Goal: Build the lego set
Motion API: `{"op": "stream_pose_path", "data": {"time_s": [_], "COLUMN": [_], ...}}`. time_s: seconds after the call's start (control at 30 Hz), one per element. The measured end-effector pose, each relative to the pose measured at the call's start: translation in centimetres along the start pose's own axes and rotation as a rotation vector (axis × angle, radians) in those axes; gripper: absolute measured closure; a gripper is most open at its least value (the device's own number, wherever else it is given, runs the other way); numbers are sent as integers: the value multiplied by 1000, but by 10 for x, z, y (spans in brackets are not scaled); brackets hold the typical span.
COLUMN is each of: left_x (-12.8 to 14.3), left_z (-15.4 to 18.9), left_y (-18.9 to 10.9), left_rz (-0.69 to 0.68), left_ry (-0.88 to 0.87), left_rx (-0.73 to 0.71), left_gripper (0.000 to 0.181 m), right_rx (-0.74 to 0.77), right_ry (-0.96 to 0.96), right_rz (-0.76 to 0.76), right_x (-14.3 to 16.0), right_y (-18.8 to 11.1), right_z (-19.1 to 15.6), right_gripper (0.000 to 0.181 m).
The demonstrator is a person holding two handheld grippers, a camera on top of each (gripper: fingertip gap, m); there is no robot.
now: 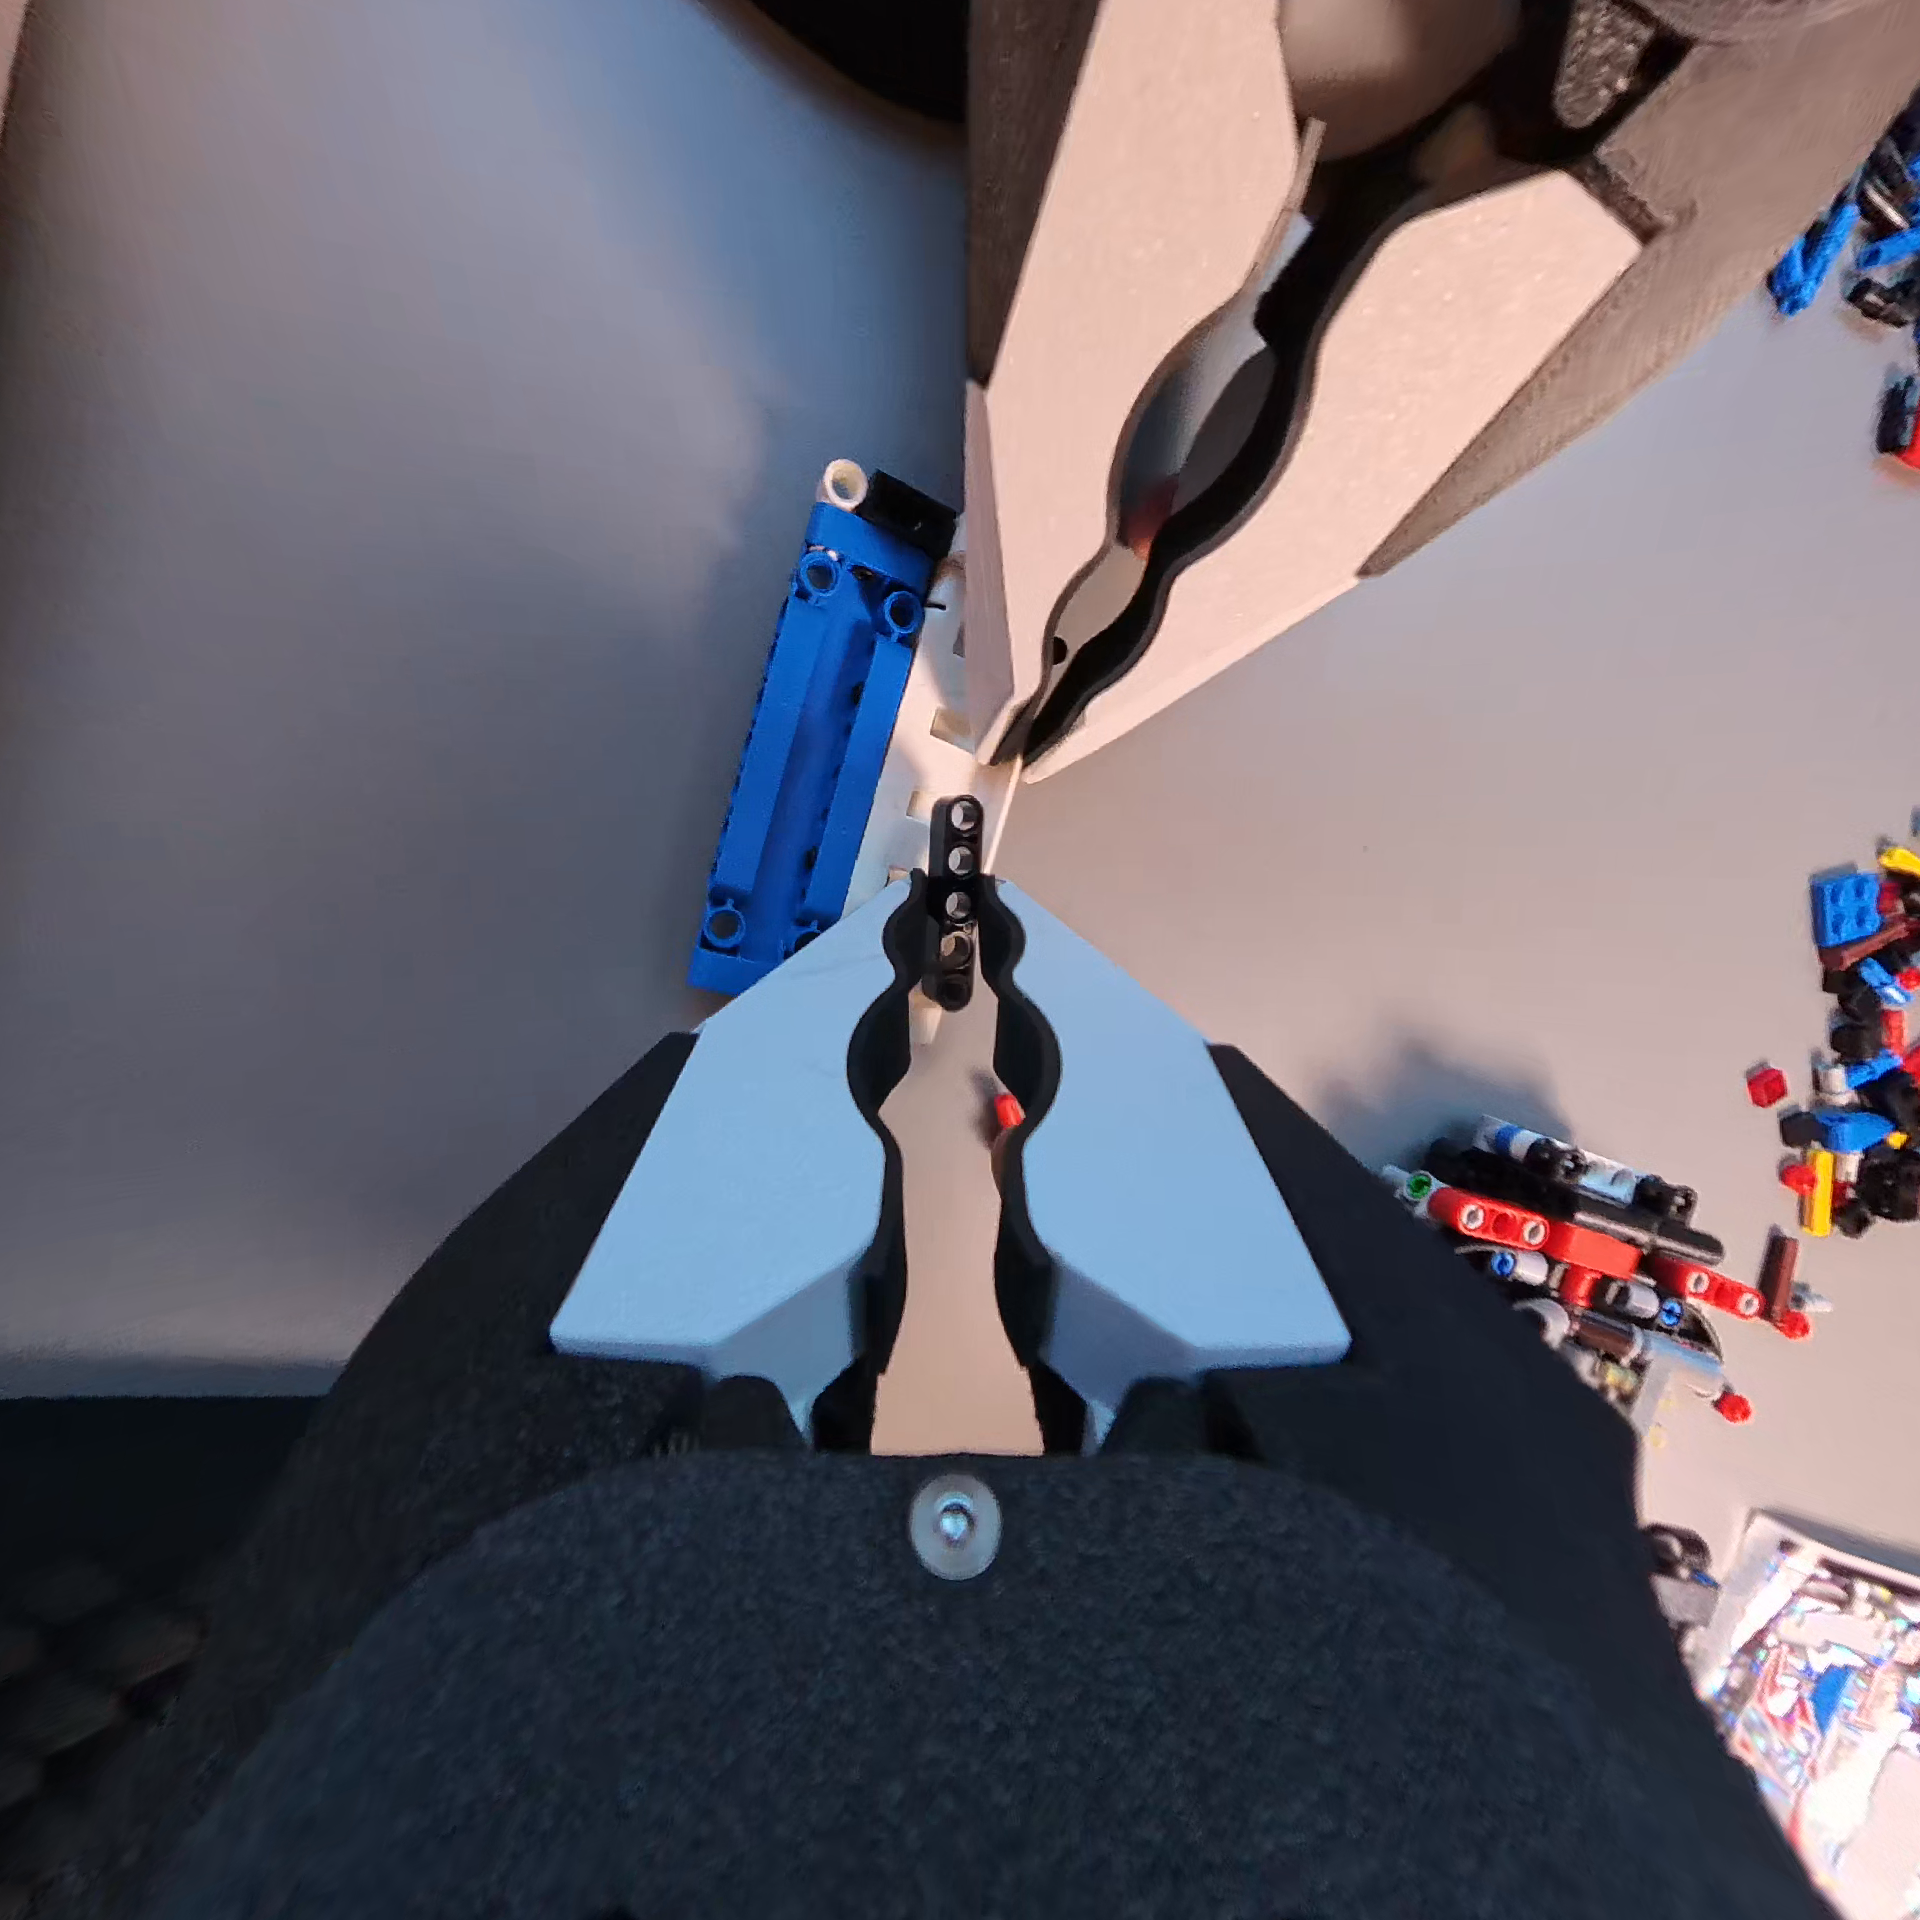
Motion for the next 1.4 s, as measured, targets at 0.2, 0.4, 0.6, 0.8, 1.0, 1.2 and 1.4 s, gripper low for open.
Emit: {"op": "stream_pose_path", "data": {"time_s": [0.2, 0.4, 0.6, 0.8, 1.0, 1.2, 1.4], "left_x": [3, 1, 1, 2, 7, 14, 19], "left_z": [0, 3, 6, 7, 2, -4, -8], "left_y": [-1, -1, -2, -4, -10, -13, -25], "left_rz": [11, -14, -42, -39, 20, 46, 93], "left_ry": [-58, -58, -27, -24, -35, -24, -63], "left_rx": [-66, -180, -274, -294, -240, -213, -197], "left_gripper": [179, 179, 179, 179, 180, 179, 174], "right_rx": [29, 20, 68, 85, 129, 348, 339], "right_ry": [370, 684, 787, 798, 797, 786, 695], "right_rz": [14, 7, -18, 22, 300, 402, 245], "right_x": [10, 16, 12, 13, 10, 42, 73], "right_y": [7, 10, 10, 12, -23, -47, -52], "right_z": [13, 21, 25, 25, 38, 48, 35], "right_gripper": [175, 174, 174, 173, 160, 161, 160]}}
Point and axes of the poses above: each gripper's, where its closed fingertips meet, y out along the fingers, x out of its underside, z = x × y across the jaws, the point moved 9 cm from there along -y, back along the fingers, and after that the axes turned 8 degrees about x, right-handed, at the moved point
